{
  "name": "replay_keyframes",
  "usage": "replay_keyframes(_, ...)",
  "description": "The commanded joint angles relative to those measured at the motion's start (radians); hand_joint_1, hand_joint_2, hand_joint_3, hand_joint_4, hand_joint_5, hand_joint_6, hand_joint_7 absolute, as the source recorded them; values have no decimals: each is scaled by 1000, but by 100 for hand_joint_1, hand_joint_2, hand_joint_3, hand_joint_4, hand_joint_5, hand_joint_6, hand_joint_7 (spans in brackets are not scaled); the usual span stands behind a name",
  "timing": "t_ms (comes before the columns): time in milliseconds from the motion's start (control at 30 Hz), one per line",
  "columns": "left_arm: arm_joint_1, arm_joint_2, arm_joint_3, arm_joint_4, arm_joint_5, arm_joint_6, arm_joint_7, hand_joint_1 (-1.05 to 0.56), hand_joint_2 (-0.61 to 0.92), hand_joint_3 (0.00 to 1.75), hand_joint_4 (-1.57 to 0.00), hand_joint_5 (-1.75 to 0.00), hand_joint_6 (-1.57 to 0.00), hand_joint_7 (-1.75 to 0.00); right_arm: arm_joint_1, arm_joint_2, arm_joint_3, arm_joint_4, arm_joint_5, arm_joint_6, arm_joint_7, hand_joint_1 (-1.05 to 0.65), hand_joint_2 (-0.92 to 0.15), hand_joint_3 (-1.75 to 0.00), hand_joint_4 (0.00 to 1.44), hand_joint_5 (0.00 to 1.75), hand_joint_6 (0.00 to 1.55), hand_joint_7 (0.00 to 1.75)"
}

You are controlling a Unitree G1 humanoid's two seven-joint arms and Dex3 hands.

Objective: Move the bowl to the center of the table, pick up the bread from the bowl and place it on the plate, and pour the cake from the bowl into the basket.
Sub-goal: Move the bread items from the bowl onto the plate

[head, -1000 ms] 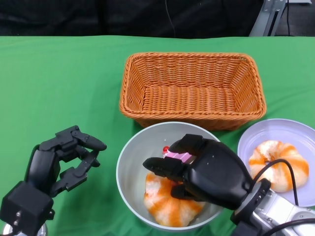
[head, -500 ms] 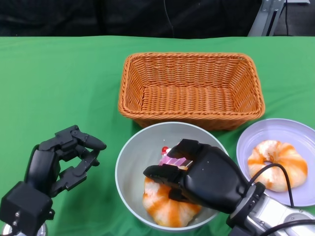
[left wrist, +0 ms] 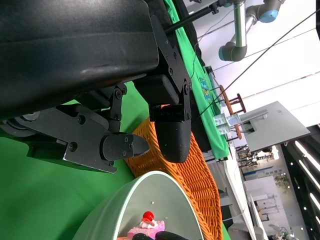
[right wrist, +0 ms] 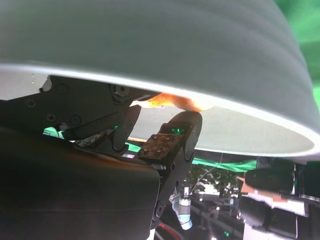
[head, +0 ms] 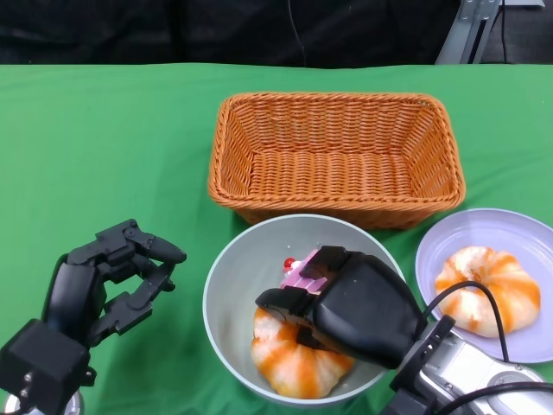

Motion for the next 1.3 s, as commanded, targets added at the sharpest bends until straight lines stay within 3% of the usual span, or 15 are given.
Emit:
replay_keyframes(33, 8, 11, -1, -3, -10, 6, -7, 1, 89, 46, -73, -138, -80, -103, 4, -10, 24, 14, -21, 24, 45, -31, -82, 0, 72, 32, 77, 2)
replay_keyframes(200, 10, 9, -2, -5, -21, 15, -15, 2, 89, 47, -73, -137, -79, -103, 4, -9, 40, 22, -12, 19, 55, -29, -82, 0, 60, 61, 75, 0)
replay_keyframes(400, 9, 11, -2, -1, -14, 6, -11, 2, 89, 48, -75, -137, -80, -103, -14, -6, 49, 76, 17, -36, -5, -33, -88, 0, 56, 98, 93, 4)
replay_keyframes(667, 9, 13, 2, 1, 9, -1, 12, 2, 87, 52, -77, -135, -81, -103, -51, -9, 58, 151, 50, -121, -79, -32, -88, 0, 74, 110, 111, 9)
replay_keyframes(967, 12, 9, 7, -5, 8, 6, 8, 4, 81, 63, -77, -134, -82, -101, -69, 1, 63, 204, 56, -152, -148, -30, -88, 0, 71, 128, 116, 9)
replay_keyframes(1300, 13, 10, 5, -3, 20, 1, 21, 3, 79, 67, -77, -134, -82, -101, -65, -7, 67, 189, 59, -143, -113, -32, -89, 0, 74, 116, 115, 6)
